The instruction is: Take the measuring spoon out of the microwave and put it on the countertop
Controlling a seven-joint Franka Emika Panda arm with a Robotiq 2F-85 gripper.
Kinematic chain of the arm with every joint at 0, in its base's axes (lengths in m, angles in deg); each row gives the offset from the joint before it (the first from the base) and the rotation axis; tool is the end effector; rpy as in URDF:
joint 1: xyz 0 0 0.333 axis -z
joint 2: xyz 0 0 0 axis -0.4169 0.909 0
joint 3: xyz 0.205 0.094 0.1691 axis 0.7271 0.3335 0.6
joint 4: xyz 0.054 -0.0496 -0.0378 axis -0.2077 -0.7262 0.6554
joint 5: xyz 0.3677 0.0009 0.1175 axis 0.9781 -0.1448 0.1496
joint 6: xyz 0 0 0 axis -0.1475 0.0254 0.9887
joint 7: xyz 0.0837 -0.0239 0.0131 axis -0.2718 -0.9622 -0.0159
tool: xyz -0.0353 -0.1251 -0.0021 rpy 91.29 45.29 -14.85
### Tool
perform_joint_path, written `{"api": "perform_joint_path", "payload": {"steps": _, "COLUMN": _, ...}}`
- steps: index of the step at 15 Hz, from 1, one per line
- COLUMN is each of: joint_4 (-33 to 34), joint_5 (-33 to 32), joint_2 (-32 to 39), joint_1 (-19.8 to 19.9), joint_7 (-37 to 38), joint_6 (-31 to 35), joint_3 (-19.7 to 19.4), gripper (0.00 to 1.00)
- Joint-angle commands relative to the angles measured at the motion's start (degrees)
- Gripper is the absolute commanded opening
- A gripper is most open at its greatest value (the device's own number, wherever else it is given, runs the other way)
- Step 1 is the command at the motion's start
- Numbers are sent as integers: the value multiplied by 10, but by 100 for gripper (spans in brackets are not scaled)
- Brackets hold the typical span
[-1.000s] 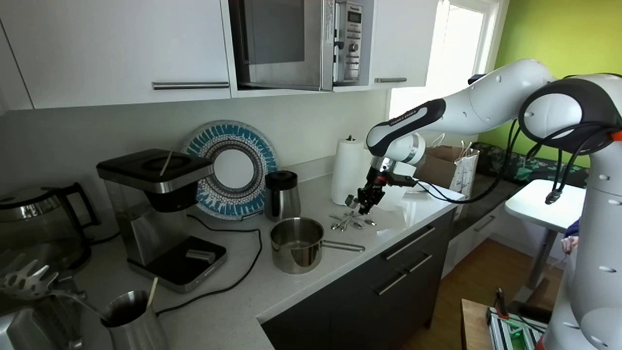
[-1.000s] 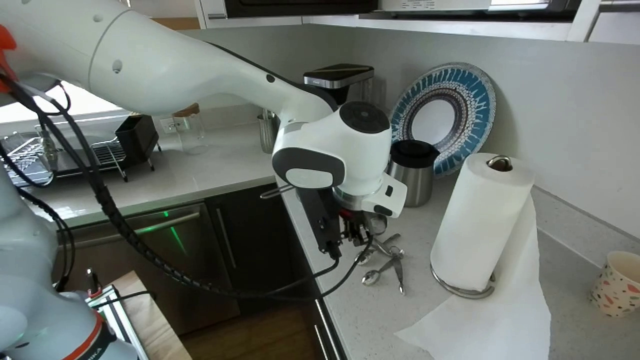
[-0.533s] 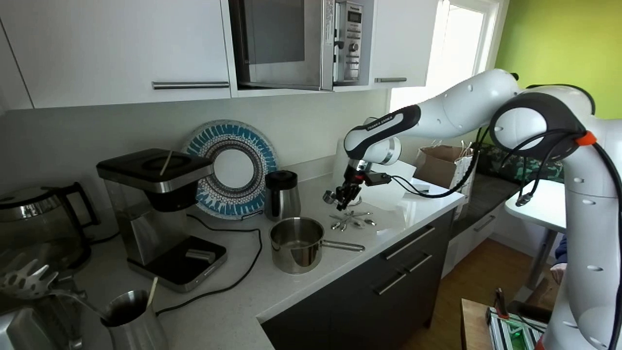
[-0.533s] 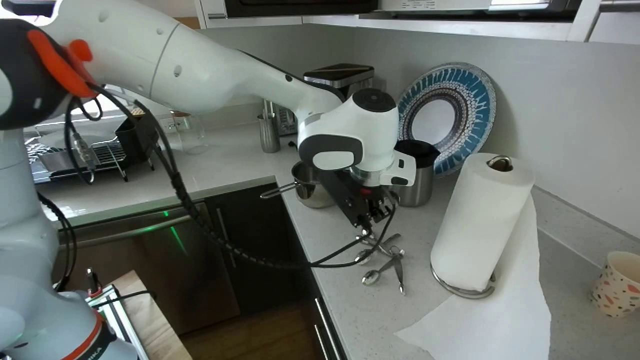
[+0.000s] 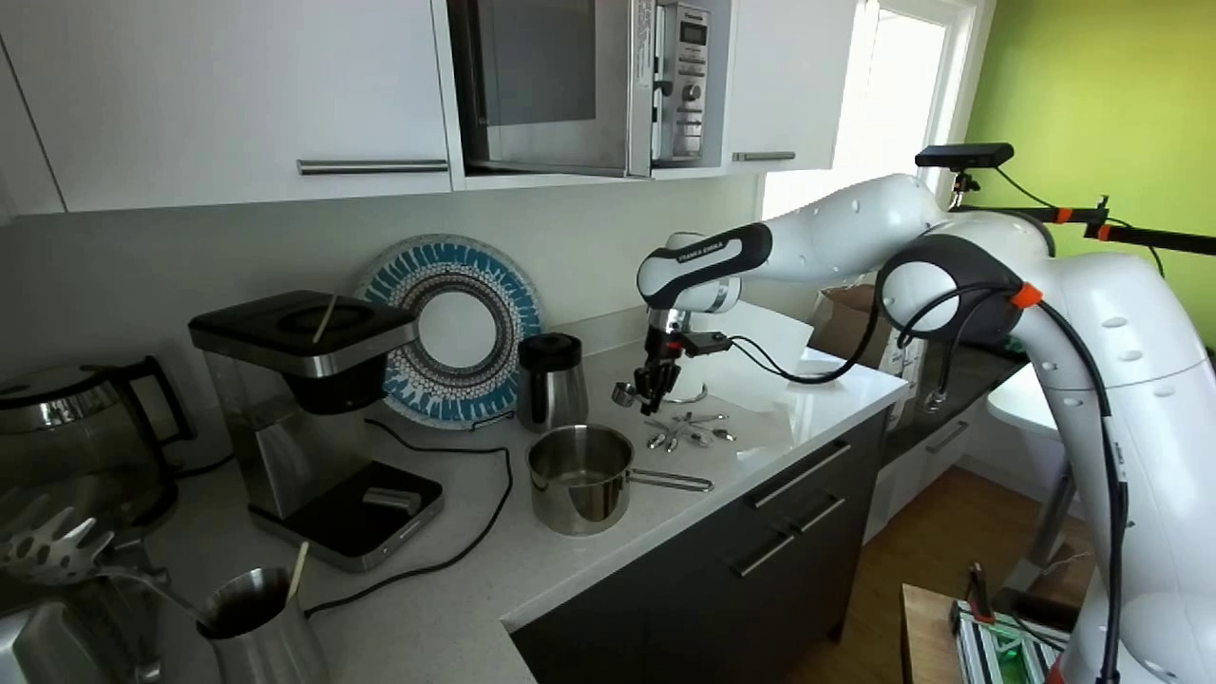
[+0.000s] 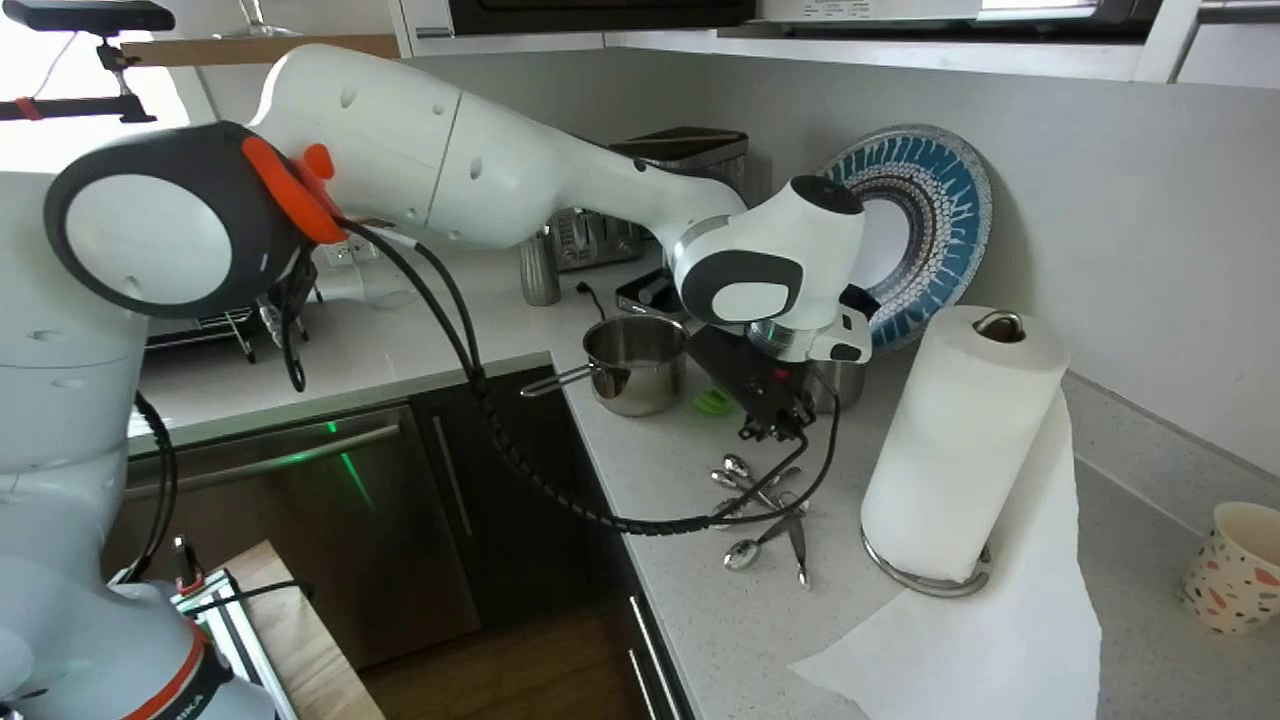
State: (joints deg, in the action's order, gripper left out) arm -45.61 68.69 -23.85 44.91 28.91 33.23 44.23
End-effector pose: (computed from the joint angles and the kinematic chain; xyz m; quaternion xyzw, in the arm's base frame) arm 0.5989 -0.3115 0.3235 -0.9870 0.1163 -0.0556 0.0964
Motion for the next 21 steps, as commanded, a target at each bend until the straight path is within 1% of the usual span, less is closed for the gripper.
{"api": "perform_joint_path", "payload": {"steps": 1, "joint_4": 51, "joint_5": -43, "joint_2": 41, "joint_1": 5, "joint_7": 58, "joint_6": 7, "joint_3": 7, "gripper": 6}}
{"api": "perform_joint_path", "payload": {"steps": 4, "joint_4": 72, "joint_5": -58, "joint_2": 63, "joint_1": 5, "joint_7": 79, "joint_6": 36, "joint_3": 14, "gripper": 6}}
{"api": "perform_joint_path", "payload": {"steps": 8, "joint_4": 114, "joint_5": -70, "joint_2": 98, "joint_1": 8, "joint_7": 101, "joint_6": 14, "joint_3": 23, "gripper": 6}}
{"api": "perform_joint_path", "payload": {"steps": 11, "joint_4": 134, "joint_5": -86, "joint_2": 114, "joint_1": 5, "joint_7": 120, "joint_6": 2, "joint_3": 22, "gripper": 6}}
{"api": "perform_joint_path", "payload": {"steps": 12, "joint_4": 141, "joint_5": -90, "joint_2": 118, "joint_1": 5, "joint_7": 125, "joint_6": -3, "joint_3": 22, "gripper": 48}}
{"api": "perform_joint_path", "payload": {"steps": 13, "joint_4": 146, "joint_5": -94, "joint_2": 122, "joint_1": 4, "joint_7": 130, "joint_6": -6, "joint_3": 23, "gripper": 48}}
{"api": "perform_joint_path", "payload": {"steps": 16, "joint_4": 157, "joint_5": -100, "joint_2": 125, "joint_1": 5, "joint_7": 138, "joint_6": -13, "joint_3": 24, "gripper": 69}}
{"api": "perform_joint_path", "payload": {"steps": 17, "joint_4": 154, "joint_5": -103, "joint_2": 121, "joint_1": 2, "joint_7": 145, "joint_6": -12, "joint_3": 22, "gripper": 78}}
{"api": "perform_joint_path", "payload": {"steps": 18, "joint_4": 136, "joint_5": -103, "joint_2": 103, "joint_1": -1, "joint_7": 150, "joint_6": -4, "joint_3": 21, "gripper": 84}}
{"api": "perform_joint_path", "payload": {"steps": 19, "joint_4": 111, "joint_5": -94, "joint_2": 83, "joint_1": -13, "joint_7": 148, "joint_6": 0, "joint_3": 11, "gripper": 91}}
{"api": "perform_joint_path", "payload": {"steps": 20, "joint_4": 65, "joint_5": -101, "joint_2": 46, "joint_1": -23, "joint_7": 138, "joint_6": 12, "joint_3": 11, "gripper": 99}}
{"api": "perform_joint_path", "payload": {"steps": 21, "joint_4": 40, "joint_5": -105, "joint_2": 25, "joint_1": -27, "joint_7": 127, "joint_6": 10, "joint_3": 12, "gripper": 100}}
